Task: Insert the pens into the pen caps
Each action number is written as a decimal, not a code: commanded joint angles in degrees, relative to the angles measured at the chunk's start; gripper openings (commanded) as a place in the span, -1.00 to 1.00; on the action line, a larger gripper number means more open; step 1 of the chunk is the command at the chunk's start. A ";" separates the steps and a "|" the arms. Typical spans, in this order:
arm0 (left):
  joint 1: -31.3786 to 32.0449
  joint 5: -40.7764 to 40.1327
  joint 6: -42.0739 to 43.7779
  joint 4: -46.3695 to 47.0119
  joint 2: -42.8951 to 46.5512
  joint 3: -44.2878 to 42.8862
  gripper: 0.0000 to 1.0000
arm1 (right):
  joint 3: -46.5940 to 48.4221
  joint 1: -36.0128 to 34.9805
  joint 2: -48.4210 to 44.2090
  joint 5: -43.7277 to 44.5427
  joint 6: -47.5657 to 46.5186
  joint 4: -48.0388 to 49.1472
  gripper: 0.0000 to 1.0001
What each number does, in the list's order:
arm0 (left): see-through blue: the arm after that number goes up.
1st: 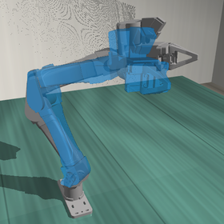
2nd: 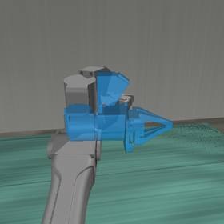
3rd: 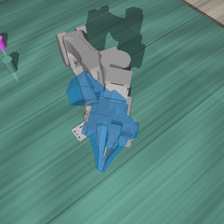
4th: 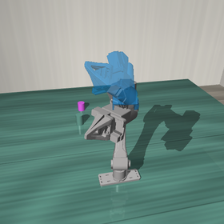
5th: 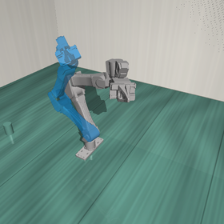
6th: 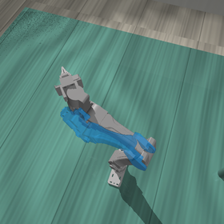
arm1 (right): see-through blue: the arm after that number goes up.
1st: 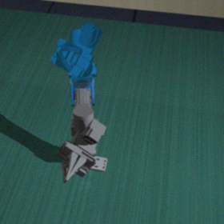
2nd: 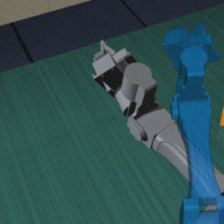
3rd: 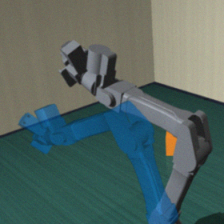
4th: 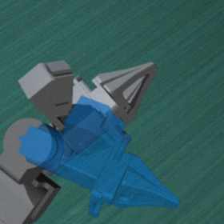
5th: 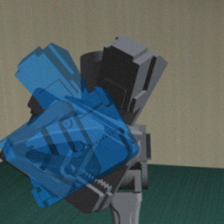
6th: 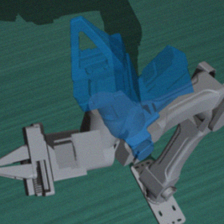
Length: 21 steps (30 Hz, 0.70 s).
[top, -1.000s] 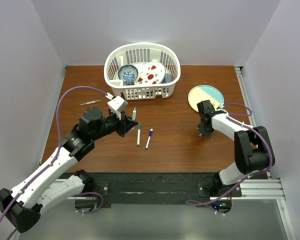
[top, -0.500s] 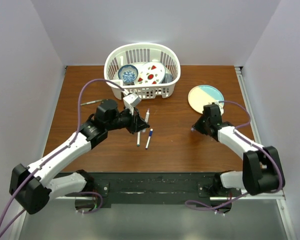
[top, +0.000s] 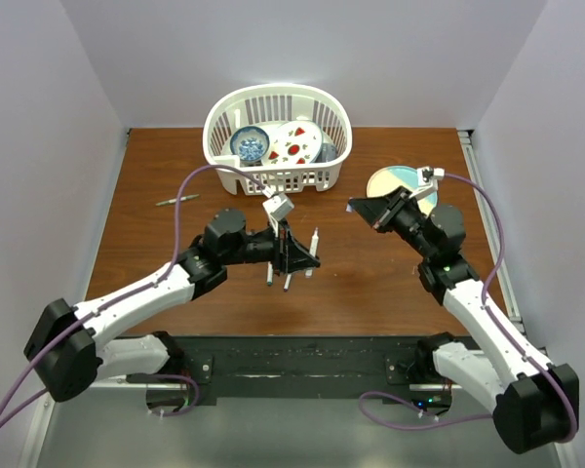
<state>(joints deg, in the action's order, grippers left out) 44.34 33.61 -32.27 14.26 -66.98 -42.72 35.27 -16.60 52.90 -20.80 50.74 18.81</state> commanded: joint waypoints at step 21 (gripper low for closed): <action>1.37 7.44 -8.07 18.87 -8.96 -2.02 -1.00 | -4.59 -6.95 -3.42 -6.19 7.97 17.58 -1.00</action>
<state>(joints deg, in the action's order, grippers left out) 45.47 39.88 -39.92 29.58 -75.72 -42.65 31.09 -23.20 49.98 -25.71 58.04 32.71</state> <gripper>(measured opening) 0.162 0.048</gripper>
